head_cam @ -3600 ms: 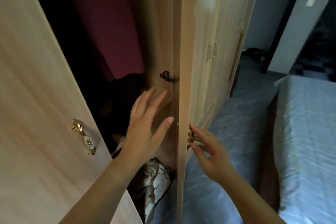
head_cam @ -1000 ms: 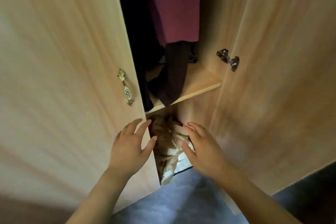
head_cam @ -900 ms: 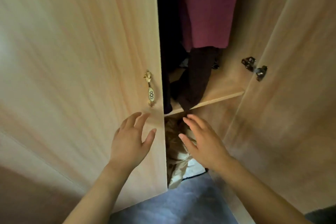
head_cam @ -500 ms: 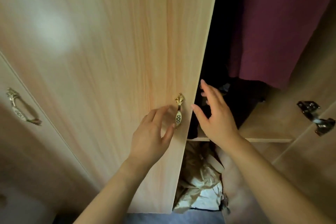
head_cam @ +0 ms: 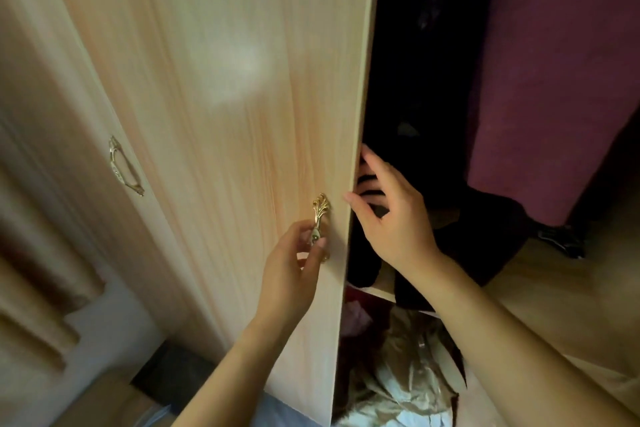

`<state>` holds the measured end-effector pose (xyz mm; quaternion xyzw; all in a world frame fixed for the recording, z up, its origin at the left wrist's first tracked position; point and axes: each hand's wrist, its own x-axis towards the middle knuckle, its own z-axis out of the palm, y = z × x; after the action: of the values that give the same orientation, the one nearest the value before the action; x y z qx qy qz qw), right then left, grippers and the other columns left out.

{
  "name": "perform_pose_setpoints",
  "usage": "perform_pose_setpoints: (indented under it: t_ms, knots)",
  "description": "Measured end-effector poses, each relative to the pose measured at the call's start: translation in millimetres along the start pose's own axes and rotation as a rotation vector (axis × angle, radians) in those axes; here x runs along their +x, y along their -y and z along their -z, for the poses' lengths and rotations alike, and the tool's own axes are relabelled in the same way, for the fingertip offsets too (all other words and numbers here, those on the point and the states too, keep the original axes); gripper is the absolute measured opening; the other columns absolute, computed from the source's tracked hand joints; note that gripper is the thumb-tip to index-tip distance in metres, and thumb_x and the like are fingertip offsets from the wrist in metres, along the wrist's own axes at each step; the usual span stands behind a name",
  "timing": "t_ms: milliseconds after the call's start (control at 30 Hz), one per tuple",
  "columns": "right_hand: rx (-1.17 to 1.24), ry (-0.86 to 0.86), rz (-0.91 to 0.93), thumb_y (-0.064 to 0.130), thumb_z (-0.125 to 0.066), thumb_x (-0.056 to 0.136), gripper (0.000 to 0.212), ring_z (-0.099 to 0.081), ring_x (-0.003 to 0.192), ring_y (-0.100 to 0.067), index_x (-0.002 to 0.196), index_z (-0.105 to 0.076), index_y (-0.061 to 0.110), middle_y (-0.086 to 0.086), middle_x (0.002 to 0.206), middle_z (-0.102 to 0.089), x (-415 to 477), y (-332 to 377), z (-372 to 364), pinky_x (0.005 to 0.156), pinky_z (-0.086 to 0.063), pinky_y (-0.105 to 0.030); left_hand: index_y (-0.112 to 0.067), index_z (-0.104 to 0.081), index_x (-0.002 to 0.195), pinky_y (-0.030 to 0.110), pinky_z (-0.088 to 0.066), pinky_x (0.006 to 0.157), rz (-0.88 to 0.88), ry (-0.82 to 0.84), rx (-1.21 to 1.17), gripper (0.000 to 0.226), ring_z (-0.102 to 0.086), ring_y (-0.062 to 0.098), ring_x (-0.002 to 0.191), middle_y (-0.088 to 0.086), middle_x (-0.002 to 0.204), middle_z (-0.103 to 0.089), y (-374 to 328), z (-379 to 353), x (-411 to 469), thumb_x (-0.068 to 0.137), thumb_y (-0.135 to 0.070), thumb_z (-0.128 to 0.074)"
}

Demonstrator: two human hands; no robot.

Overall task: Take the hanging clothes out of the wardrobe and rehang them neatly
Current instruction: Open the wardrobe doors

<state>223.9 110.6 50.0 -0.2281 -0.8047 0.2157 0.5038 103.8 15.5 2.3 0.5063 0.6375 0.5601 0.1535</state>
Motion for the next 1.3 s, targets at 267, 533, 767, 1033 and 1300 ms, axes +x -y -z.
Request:
perform_pose_setpoints:
  t_ms: [267, 533, 767, 1033, 1300]
  knots:
    - [0.083, 0.004, 0.04, 0.008, -0.062, 0.088, 0.06, -0.056, 0.099, 0.001, 0.141, -0.036, 0.013, 0.002, 0.112, -0.054, -16.6, 14.9, -2.5, 0.079, -0.05, -0.01, -0.046, -0.045, 0.093, 0.004, -0.043, 0.063, 0.041, 0.0, 0.108, 0.028, -0.054, -0.018, 0.084, -0.019, 0.084, -0.059, -10.8, 13.9, -19.9, 0.093, -0.019, -0.054]
    - [0.078, -0.036, 0.008, 0.008, -0.063, 0.087, 0.058, -0.057, 0.098, 0.001, 0.138, -0.039, 0.02, 0.003, 0.107, -0.057, -42.0, 59.4, -15.8, 0.078, -0.048, -0.008, -0.034, -0.049, 0.101, 0.003, -0.04, 0.063, 0.025, 0.042, 0.142, 0.015, -0.054, -0.016, 0.081, -0.019, 0.088, -0.059, -7.4, 51.4, -45.8, 0.094, -0.021, -0.053]
    - [0.036, -0.087, 0.045, 0.005, -0.067, 0.083, 0.057, -0.058, 0.095, 0.004, 0.135, -0.045, 0.011, 0.006, 0.107, -0.056, -83.4, 131.7, -57.9, 0.075, -0.049, -0.008, -0.035, -0.046, 0.108, 0.001, -0.04, 0.068, -0.009, 0.107, 0.168, 0.015, -0.053, -0.015, 0.088, -0.024, 0.096, -0.057, 6.6, 124.9, -93.9, 0.096, -0.026, -0.049]
    - [0.061, -0.074, 0.092, 0.024, -0.066, 0.083, 0.058, -0.057, 0.099, 0.004, 0.136, -0.041, 0.024, 0.009, 0.115, -0.054, -107.3, 216.5, -123.8, 0.074, -0.051, -0.01, -0.025, -0.049, 0.123, 0.001, -0.04, 0.07, -0.015, 0.154, 0.185, 0.027, -0.052, -0.011, 0.089, -0.019, 0.107, -0.057, 29.6, 226.1, -129.9, 0.097, -0.027, -0.046]
    - [0.094, 0.008, 0.164, 0.024, -0.063, 0.085, 0.052, -0.051, 0.115, 0.004, 0.133, -0.044, 0.018, 0.01, 0.127, -0.051, -98.3, 272.1, -193.2, 0.074, -0.056, -0.018, -0.044, -0.048, 0.112, 0.006, -0.042, 0.08, -0.011, 0.085, 0.135, 0.028, -0.058, -0.005, 0.1, -0.026, 0.103, -0.061, 55.0, 312.6, -150.0, 0.097, -0.021, -0.046]
